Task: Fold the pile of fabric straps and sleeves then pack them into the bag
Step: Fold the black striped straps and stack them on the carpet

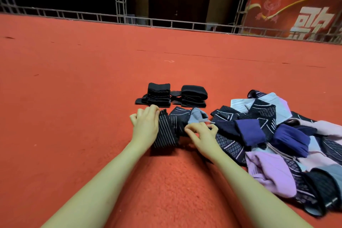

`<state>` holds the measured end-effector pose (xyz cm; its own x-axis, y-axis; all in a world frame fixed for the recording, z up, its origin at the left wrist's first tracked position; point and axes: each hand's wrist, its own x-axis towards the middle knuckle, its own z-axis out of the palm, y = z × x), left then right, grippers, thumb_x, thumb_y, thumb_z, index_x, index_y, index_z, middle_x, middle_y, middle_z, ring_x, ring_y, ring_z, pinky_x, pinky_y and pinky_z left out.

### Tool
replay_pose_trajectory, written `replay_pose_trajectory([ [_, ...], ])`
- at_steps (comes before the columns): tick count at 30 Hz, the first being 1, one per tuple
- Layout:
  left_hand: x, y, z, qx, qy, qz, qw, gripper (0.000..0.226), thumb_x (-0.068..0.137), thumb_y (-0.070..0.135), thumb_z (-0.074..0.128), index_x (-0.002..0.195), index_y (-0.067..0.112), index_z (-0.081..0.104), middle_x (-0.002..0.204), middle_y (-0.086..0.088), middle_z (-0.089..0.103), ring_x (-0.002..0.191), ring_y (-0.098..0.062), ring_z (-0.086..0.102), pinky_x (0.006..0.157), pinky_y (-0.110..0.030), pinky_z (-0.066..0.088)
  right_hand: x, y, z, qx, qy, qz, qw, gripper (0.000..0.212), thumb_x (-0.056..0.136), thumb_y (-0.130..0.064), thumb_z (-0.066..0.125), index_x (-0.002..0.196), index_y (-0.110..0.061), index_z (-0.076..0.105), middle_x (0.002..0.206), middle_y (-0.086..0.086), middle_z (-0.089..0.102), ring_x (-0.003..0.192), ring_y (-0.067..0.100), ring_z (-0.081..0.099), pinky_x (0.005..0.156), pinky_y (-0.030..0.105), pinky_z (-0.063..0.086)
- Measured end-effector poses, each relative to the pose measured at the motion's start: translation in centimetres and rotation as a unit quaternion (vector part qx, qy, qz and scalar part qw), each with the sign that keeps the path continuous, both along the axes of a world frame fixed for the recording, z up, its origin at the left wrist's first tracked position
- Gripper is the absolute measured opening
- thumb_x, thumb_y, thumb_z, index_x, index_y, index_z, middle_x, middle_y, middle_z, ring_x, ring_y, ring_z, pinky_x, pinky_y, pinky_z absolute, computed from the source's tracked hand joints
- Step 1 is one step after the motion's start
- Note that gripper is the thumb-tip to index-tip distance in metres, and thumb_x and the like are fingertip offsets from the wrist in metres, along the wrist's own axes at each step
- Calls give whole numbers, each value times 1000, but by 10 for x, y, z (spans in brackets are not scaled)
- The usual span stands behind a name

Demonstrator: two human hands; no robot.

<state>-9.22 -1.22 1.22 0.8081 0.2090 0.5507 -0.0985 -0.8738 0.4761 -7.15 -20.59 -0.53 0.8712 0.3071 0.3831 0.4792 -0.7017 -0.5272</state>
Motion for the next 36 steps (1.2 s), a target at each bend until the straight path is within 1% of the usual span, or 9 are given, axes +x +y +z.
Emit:
replay_pose_trajectory([
  [3,-5,6,-3,-27,2,-4,1000,19,103,19,33,98,15,51,78,7,48,87,-21,40,71,-32,13,-4,6,1,42,-23,-16,999,17,98,-23,51,86,-35,53,78,-21,54,89,3,49,86,26,13],
  [7,-12,10,-1,-31,-7,-79,996,23,102,22,30,96,16,51,75,14,40,86,-19,40,74,-30,15,-11,7,5,41,26,25,999,16,93,-28,59,99,-41,52,94,-29,53,99,-11,42,84,23,11],
  [10,-18,15,-1,-16,-9,-106,994,33,95,32,24,97,17,53,86,12,49,89,-18,42,77,-28,15,-15,13,-1,14,35,41,998,11,94,-28,58,98,-38,59,89,-25,55,95,-4,41,85,28,12],
  [15,-23,23,-3,2,-9,-121,993,55,87,55,16,102,21,57,91,14,50,93,-14,36,78,-25,11,-18,17,0,119,17,24,992,15,96,-23,55,99,-33,67,88,-27,56,95,-31,29,86,29,16],
  [18,-18,22,1,14,-9,-120,993,58,85,58,16,99,21,57,81,16,41,94,-15,33,79,-25,11,-13,10,8,101,-108,20,989,18,92,-37,49,100,-43,64,90,-32,59,97,-20,41,84,27,17],
  [24,3,20,13,44,-49,-108,992,53,81,65,29,83,18,54,82,10,41,91,-17,32,76,-27,10,-2,-29,29,-16,-331,-74,940,29,93,-28,47,106,-25,72,109,-13,68,99,8,53,79,31,18],
  [30,2,32,-13,188,-40,-86,978,44,81,58,40,79,15,50,83,0,48,88,-27,47,79,-36,21,-10,-43,-4,-115,-184,50,975,34,88,-45,43,99,-33,73,106,-18,68,103,3,54,83,27,14],
  [33,-8,47,-42,268,43,-48,961,38,79,50,43,84,15,56,93,-8,58,95,-34,55,82,-41,27,-17,-35,-19,-98,-168,-5,981,36,90,-44,38,96,-32,72,104,-18,67,102,2,48,81,27,13],
  [36,-18,58,-61,312,114,-6,943,43,66,33,73,102,10,67,114,-16,63,109,-40,56,92,-48,33,-18,-25,-22,-126,-180,-96,971,36,87,-40,39,91,-27,72,100,-15,68,96,15,58,79,32,18],
])
